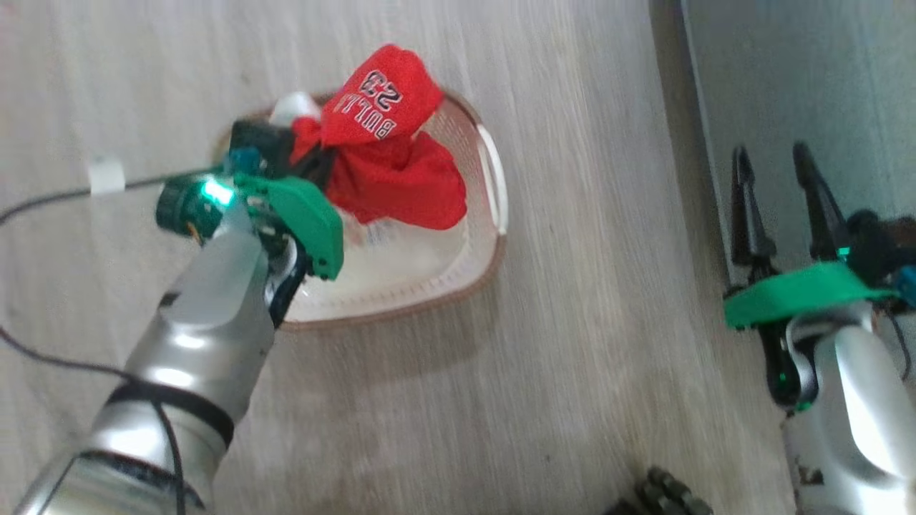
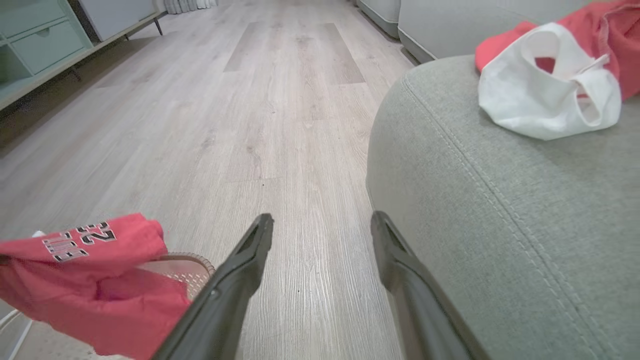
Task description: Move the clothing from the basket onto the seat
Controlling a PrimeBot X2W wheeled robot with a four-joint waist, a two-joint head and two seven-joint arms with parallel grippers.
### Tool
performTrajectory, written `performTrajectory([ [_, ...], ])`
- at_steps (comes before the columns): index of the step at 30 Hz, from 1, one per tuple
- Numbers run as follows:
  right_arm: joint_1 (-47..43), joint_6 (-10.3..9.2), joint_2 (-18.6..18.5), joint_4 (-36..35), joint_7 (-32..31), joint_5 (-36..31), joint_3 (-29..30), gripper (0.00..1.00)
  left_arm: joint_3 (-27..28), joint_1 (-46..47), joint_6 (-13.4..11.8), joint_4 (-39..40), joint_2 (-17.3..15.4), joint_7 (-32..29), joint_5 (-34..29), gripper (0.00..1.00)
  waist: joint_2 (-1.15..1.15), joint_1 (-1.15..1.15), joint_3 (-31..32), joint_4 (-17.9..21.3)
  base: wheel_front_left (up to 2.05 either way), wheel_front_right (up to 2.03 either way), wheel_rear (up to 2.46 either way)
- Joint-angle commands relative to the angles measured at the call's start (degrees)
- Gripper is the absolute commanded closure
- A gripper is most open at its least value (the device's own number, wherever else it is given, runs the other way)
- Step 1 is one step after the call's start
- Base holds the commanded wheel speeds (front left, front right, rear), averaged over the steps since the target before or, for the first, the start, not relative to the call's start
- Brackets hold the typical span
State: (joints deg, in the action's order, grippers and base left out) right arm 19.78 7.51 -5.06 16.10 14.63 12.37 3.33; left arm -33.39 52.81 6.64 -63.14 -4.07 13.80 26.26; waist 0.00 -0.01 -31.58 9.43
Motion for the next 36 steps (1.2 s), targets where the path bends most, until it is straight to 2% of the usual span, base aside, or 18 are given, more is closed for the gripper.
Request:
performTrajectory([
  [1,-2.03,-0.02,-1.07,-1.15,0.37,-0.46,-0.6,0.0,1.94,-1.29,-0.66,2.12,-1.17,0.92,0.78,1.0,0.0,0.01,8.34,-5.01,0.0,0.0,0.0],
  [3,-3.37,-0.02,-1.68,-0.73,0.37,-0.62,-0.26,0.0,3.68,-3.99,-1.49,4.77,-1.63,1.11,1.88,1.0,0.0,0.01,11.35,-6.05,0.0,0.0,0.0],
  [8,-7.34,-0.02,-3.49,0.45,0.37,-1.22,0.35,0.0,9.74,-14.67,-5.64,15.46,-3.41,1.17,3.35,1.0,0.0,0.01,18.53,-8.44,0.0,0.0,0.0],
  [14,-9.5,-0.02,-5.11,1.79,0.37,-1.78,-1.1,0.0,15.41,-24.59,-9.38,25.0,-5.71,1.18,2.59,1.0,0.0,0.01,22.93,-9.52,0.0,0.0,0.0],
  [19,-10.75,-0.02,-5.49,2.74,0.37,-1.73,-2.31,0.0,18.81,-30.44,-11.16,30.98,-6.56,1.19,1.17,1.0,0.0,0.01,25.35,-10.33,0.0,0.0,0.0],
  [24,-11.2,-0.02,-5.28,3.29,0.37,-1.61,-3.45,0.0,20.13,-33.83,-11.4,33.83,-6.85,1.19,0.05,1.0,0.0,0.01,26.77,-10.59,0.0,0.0,0.0],
  [36,-11.86,-0.02,-5.45,4.38,0.37,-1.05,-5.66,0.0,22.49,-37.97,-10.22,37.26,-7.49,1.19,-1.62,1.0,0.0,0.01,28.45,-11.06,0.0,0.0,0.0],
])
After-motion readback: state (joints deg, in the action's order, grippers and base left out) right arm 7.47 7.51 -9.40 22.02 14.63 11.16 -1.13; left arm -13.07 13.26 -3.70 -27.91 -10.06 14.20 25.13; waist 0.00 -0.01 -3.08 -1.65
